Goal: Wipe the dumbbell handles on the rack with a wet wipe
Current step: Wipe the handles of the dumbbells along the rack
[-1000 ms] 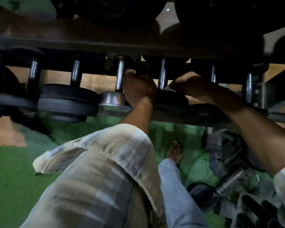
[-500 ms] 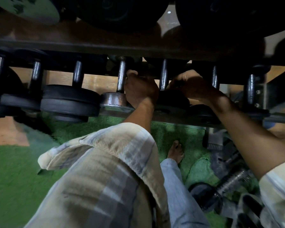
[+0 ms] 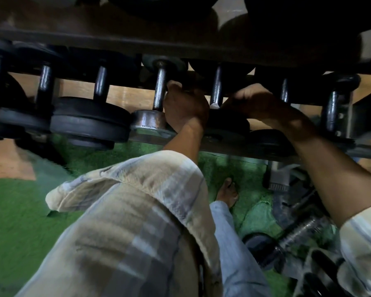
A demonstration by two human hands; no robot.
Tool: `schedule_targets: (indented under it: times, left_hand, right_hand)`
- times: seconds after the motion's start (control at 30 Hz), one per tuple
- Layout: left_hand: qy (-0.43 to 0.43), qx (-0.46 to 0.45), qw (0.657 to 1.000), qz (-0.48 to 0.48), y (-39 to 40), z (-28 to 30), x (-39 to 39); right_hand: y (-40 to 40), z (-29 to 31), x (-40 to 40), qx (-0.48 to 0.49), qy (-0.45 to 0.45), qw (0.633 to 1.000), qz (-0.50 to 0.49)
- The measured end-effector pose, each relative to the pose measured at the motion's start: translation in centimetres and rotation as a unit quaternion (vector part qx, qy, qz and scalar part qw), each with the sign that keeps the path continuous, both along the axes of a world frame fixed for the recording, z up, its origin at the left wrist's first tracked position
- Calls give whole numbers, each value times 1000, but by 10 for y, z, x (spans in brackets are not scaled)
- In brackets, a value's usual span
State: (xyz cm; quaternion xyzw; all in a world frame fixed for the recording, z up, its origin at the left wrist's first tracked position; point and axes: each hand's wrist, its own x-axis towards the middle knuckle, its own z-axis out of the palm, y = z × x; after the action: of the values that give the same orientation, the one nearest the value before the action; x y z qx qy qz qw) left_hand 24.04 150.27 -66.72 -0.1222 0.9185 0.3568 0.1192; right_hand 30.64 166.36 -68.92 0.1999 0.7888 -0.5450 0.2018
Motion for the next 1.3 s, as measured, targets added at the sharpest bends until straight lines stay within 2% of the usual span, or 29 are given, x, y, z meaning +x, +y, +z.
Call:
schedule_targets:
  times: [0.07, 0.13, 0.23, 0.3, 0.43, 0.57, 0.67, 0.8, 0.9, 1.0, 1.07, 1.13, 1.23, 1.3]
  left_hand:
    - [-7, -1, 1000, 1, 1, 2, 0]
    - [-15, -3, 1000, 3, 1, 3, 0]
    - [-17, 4, 1000, 8, 1, 4, -1]
    - [-17, 10, 1000, 4, 1, 5, -1]
    - [-26, 8, 1000, 9, 2, 4, -1]
    - [-32, 16, 999, 21, 2, 5, 0]
    - [-34, 20, 999, 20, 2, 5, 0]
    - [-43, 12, 999, 9, 2, 4, -2]
    - [-49, 11, 999, 4, 2, 5, -2]
    - [-43, 13, 999, 6, 2, 6, -2]
    - [-46, 10, 999, 5, 3, 7, -2]
    - [-53, 9, 999, 8, 3, 7, -2]
    - [-56, 11, 998, 10, 3, 8, -1]
    - [-54, 9, 998, 5, 3, 8, 0]
  right_hand:
    - [2, 0, -2, 3, 4, 1000, -2]
    - [-4, -3, -4, 71, 19, 997, -20]
    - [-16, -7, -7, 74, 60, 985, -143]
    - [-22, -8, -16, 90, 74, 975, -191]
    - [-19, -18, -51, 121, 39, 958, -259]
    - [-19, -38, -66, 141, 28, 923, -358]
    - [-29, -29, -70, 78, 11, 874, -479]
    - [-25, -40, -69, -48, -20, 844, -534]
    - [-21, -28, -59, -175, -90, 842, -502]
    - [-6, -21, -39, -273, -133, 887, -347]
    - [6, -22, -23, -280, -157, 920, -225]
    - [10, -19, -9, -270, -192, 931, -151]
    - [7, -20, -1, -217, -182, 950, -135]
    - [2, -22, -1, -206, -144, 952, -178]
